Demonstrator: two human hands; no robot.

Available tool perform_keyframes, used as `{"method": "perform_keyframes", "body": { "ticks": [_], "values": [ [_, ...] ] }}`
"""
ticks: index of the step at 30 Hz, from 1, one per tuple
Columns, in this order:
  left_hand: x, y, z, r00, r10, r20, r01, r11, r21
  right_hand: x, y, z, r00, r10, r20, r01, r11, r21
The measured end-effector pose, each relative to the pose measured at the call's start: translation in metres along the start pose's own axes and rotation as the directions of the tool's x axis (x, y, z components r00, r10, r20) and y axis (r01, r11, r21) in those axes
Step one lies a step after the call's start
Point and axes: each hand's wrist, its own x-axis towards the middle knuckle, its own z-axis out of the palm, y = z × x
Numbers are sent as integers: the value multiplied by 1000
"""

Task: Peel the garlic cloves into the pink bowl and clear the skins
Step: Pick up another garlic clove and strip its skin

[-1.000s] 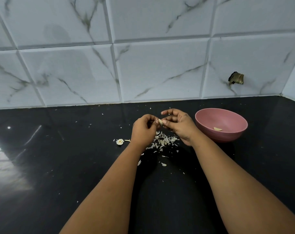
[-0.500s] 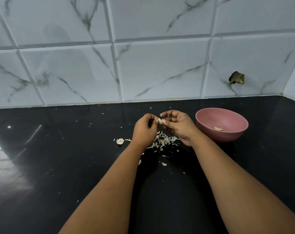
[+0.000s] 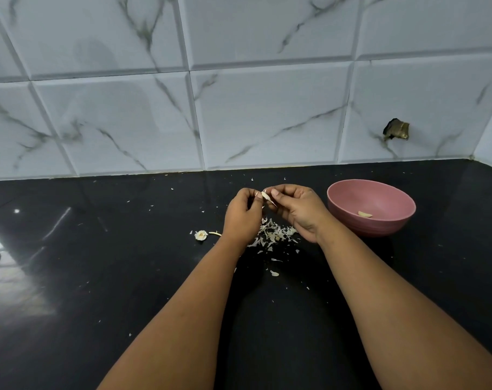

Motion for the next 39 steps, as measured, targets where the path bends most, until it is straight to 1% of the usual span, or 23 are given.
{"method": "perform_keyframes", "body": {
  "ticks": [2,5,10,12,14,16,17,18,21,23,26,28,30,32,33,35,39],
  "values": [
    [0,0,0,1000,1,-7,-1,1000,12,-1,0,0,1000,-2,10,2,1000,-4],
    [0,1,0,1000,1,-3,-1,1000,6,-3,0,1,1000,-8,7,8,998,-57],
    [-1,1,-1,999,-41,7,41,998,-53,-1,-3,2,996,-14,-83,13,1000,-17],
    [-1,1,-2,1000,-16,14,16,1000,20,-1,-4,1,995,-17,-103,15,1000,-16],
    [-1,-2,-2,999,39,23,-42,988,149,-1,-4,1,993,-19,-121,17,1000,-19],
    [0,-6,-2,996,93,5,-92,974,209,0,-5,1,989,-25,-146,22,1000,-22],
    [0,-7,-2,994,110,-14,-104,974,201,0,-5,1,987,-28,-160,24,999,-24],
    [0,-6,-3,993,116,-30,-110,981,158,0,-5,1,985,-33,-170,28,999,-29],
    [-1,0,-3,993,115,-26,-116,993,-34,-1,-5,1,985,-36,-170,26,998,-61],
    [-2,2,-3,991,128,-24,-130,987,-99,-1,-4,1,987,-29,-156,15,996,-90],
    [-3,3,-3,994,107,-33,-111,979,-168,-1,-2,2,991,-36,-126,15,986,-167],
    [-3,3,-4,996,82,-46,-89,979,-182,-2,-3,2,992,-73,-99,43,961,-274],
    [-3,4,-5,996,74,-47,-81,983,-164,-2,-2,2,981,-164,-102,102,887,-450],
    [-4,5,-4,996,82,-34,-86,987,-139,-2,-1,1,953,-284,-106,160,768,-620],
    [-4,5,-3,996,88,-28,-91,989,-121,-2,-1,1,940,-327,-99,179,717,-673],
    [-4,6,-1,995,94,-23,-95,992,-80,-2,-1,1,931,-355,-81,199,680,-705],
    [-3,5,-1,996,90,-3,-90,994,-67,-1,0,-2,943,-325,-74,191,710,-678]
  ]
}}
